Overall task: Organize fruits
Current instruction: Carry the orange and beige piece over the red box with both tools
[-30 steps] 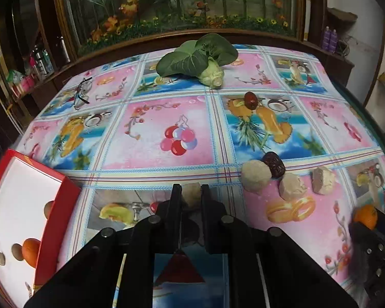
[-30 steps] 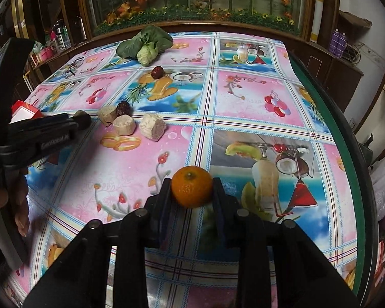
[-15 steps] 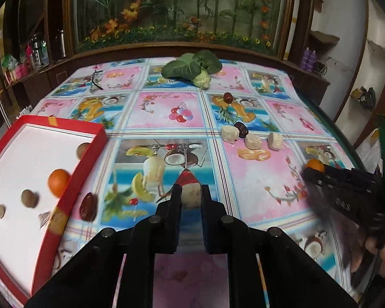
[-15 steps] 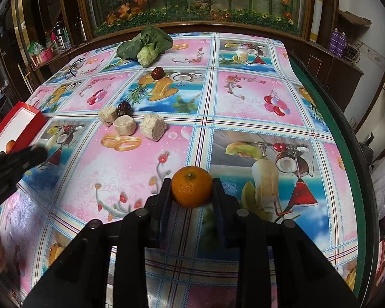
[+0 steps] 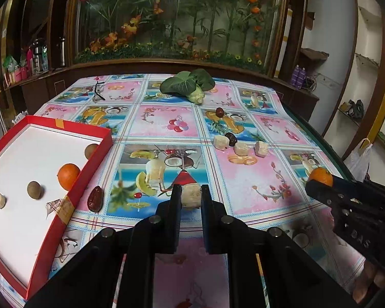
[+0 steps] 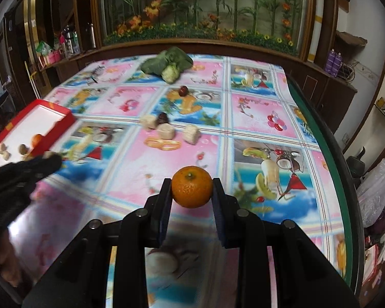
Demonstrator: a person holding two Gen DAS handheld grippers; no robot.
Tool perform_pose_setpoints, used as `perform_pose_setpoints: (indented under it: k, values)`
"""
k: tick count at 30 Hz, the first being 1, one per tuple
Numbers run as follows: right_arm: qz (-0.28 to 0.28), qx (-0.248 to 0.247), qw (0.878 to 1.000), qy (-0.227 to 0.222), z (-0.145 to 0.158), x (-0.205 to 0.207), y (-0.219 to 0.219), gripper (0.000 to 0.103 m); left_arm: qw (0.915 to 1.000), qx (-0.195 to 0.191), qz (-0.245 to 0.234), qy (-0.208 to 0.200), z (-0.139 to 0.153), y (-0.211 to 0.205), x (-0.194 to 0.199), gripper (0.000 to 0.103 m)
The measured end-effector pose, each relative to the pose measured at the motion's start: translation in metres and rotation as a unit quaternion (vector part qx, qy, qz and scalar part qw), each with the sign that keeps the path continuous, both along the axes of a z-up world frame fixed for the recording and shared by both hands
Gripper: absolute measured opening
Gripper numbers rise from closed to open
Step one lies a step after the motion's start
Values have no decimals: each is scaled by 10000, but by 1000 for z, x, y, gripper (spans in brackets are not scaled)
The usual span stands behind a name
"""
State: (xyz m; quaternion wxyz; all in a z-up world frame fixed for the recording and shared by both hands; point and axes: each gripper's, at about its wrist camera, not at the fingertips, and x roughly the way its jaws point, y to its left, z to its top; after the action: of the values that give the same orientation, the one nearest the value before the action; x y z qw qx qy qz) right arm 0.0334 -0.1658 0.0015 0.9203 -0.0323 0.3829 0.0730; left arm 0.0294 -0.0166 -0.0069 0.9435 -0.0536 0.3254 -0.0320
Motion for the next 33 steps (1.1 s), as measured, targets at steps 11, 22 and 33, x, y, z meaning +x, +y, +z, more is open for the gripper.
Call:
perform_pose_setpoints:
  k: [11,22,33]
  values:
    - [-42,166,9986,-506,-4,-17,41,32,9998,8,174,-99,-1,8,-5,12]
    - [244,88,9988,-416,-7,-21,59,32,9996,18,269,-54,-3,11,-5,12]
    - [313,104,9986,-419,-5,-26,65,32,9992,-16,392,-75,-4,16,-7,12]
